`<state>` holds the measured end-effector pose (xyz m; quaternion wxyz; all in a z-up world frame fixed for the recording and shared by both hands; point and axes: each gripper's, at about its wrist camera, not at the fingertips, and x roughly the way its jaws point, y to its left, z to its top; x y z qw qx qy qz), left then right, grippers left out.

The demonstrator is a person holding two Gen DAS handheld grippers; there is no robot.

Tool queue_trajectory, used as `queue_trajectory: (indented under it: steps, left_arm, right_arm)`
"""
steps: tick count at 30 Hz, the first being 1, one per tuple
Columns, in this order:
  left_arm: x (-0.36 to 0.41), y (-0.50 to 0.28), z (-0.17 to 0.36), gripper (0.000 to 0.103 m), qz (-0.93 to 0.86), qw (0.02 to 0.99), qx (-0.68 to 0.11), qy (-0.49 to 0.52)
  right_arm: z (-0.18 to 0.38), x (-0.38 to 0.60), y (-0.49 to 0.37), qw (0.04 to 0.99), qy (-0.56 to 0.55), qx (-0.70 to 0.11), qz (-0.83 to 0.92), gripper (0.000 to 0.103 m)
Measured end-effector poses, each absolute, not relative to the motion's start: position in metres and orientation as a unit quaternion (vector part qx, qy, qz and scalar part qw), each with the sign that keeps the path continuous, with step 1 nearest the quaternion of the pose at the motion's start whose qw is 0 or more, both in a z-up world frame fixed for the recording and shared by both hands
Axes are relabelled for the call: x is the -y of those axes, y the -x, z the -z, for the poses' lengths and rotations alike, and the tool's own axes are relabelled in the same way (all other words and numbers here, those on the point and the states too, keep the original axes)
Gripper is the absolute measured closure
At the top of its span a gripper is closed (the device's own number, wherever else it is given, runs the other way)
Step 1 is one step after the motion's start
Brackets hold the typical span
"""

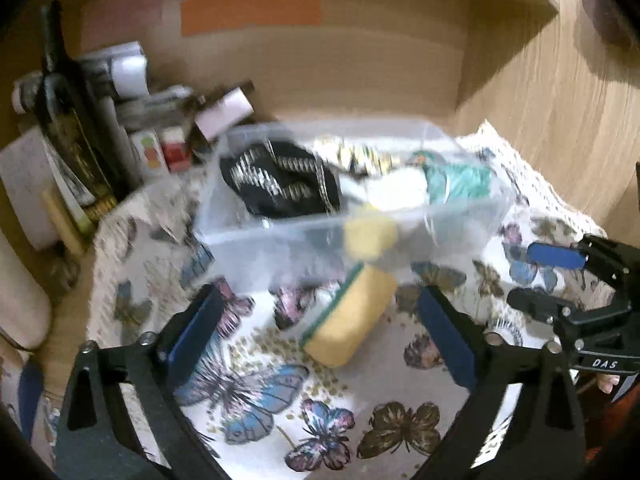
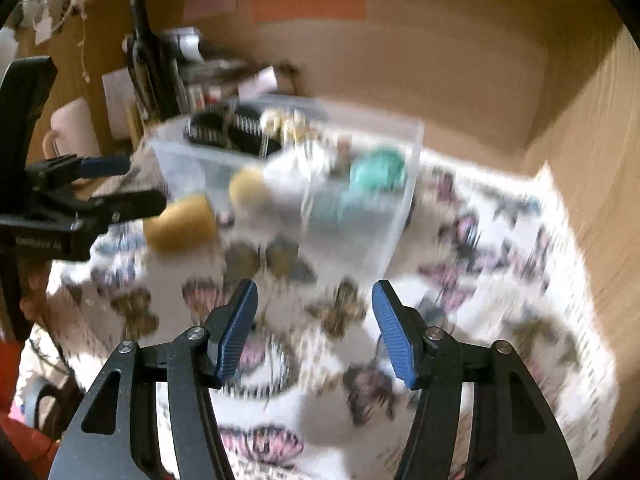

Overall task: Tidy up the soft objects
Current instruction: 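Grasp the yellow-green sponge with the left tool while the right tool grasps the black-white hair tie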

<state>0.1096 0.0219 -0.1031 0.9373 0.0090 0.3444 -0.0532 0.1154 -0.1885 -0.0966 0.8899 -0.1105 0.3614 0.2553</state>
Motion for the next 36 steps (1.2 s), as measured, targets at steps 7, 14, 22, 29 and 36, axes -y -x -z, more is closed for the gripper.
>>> queue_trajectory:
  steps: [7, 14, 22, 29, 36]
  left_arm:
    - [-0.020, -0.120, 0.130, 0.049, 0.071, 0.915, -0.397, 0.002]
    - [-0.015, -0.116, 0.130, 0.064, 0.087, 0.916, -0.393, -0.003]
    - [-0.016, -0.094, 0.108, 0.066, 0.077, 0.934, -0.347, 0.011]
    - [-0.019, -0.086, 0.070, 0.066, 0.071, 0.954, -0.289, 0.035]
    - [-0.020, -0.094, 0.033, 0.065, 0.053, 0.969, -0.239, 0.033]
  right_arm:
    - [0.124, 0.191, -0.108, 0.867, 0.103, -0.404, -0.274, 0.066]
    - [0.125, 0.189, -0.105, 0.869, 0.106, -0.391, -0.283, 0.096]
    - [0.094, 0.197, -0.107, 0.893, 0.098, -0.339, -0.279, 0.096]
    - [0.054, 0.201, -0.112, 0.918, 0.085, -0.268, -0.281, 0.096]
    - [0.019, 0.189, -0.132, 0.933, 0.069, -0.212, -0.283, 0.096]
